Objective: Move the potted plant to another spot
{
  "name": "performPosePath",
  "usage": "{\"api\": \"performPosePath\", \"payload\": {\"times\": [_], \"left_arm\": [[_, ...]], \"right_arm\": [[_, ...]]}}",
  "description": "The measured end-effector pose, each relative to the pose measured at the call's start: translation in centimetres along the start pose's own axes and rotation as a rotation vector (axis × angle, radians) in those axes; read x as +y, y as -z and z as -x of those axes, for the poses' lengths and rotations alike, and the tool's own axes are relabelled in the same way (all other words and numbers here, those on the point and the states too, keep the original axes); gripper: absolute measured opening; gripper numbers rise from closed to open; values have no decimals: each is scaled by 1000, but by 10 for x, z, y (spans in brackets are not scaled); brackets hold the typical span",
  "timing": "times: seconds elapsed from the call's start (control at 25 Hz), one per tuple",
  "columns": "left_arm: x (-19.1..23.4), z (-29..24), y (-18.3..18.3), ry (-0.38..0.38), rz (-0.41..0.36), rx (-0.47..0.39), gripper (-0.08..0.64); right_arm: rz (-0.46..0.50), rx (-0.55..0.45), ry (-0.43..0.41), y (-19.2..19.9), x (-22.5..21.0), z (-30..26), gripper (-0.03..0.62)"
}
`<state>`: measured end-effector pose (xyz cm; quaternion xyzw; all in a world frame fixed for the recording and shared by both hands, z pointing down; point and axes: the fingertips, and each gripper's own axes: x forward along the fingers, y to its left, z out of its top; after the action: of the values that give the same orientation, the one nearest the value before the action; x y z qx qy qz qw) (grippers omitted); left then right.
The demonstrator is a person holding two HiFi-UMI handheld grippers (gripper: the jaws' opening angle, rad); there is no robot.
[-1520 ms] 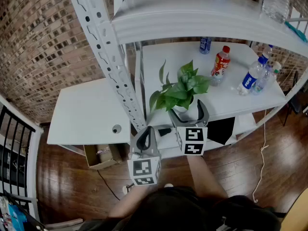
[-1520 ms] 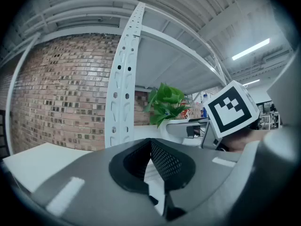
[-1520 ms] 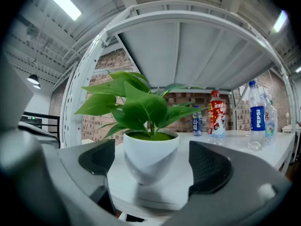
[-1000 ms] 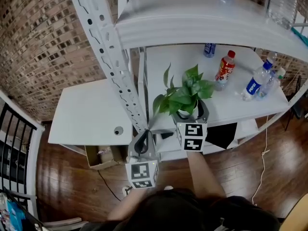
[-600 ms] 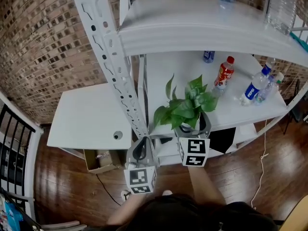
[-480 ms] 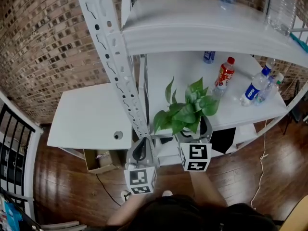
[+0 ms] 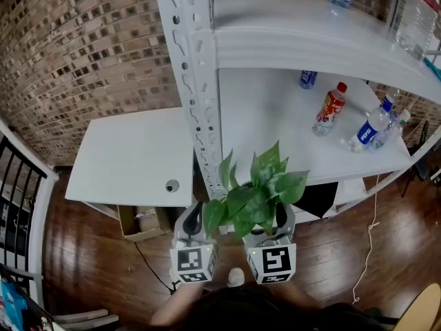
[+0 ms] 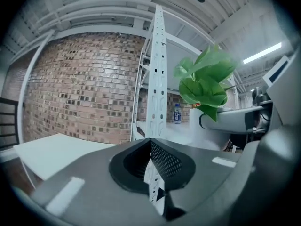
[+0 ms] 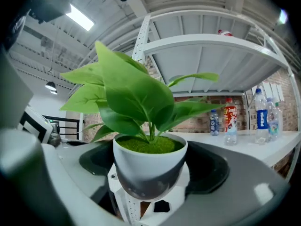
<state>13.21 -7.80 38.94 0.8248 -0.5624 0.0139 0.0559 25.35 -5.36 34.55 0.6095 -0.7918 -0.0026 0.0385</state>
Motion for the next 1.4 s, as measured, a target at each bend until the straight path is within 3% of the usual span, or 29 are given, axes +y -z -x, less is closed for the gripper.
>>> {"api": "performPosePath", "payload": {"times": [0.36, 0.72, 0.88, 1.16, 1.4], "left_arm": [[85, 17, 7, -31, -5, 27, 17], [224, 39, -12, -96, 4, -76, 17], [282, 33, -2, -114, -15, -65, 17], [367, 20, 17, -106, -38, -56, 17], [410, 2, 49, -62, -49, -64, 17]], "right_arm": [[-43, 38, -149, 11, 117, -31, 463], [9, 15, -168, 4, 197, -107, 463], [22, 24, -154, 11, 222, -148, 463], [17, 17, -143, 61, 284, -225, 463], [18, 39, -114, 126, 312, -278, 464]]}}
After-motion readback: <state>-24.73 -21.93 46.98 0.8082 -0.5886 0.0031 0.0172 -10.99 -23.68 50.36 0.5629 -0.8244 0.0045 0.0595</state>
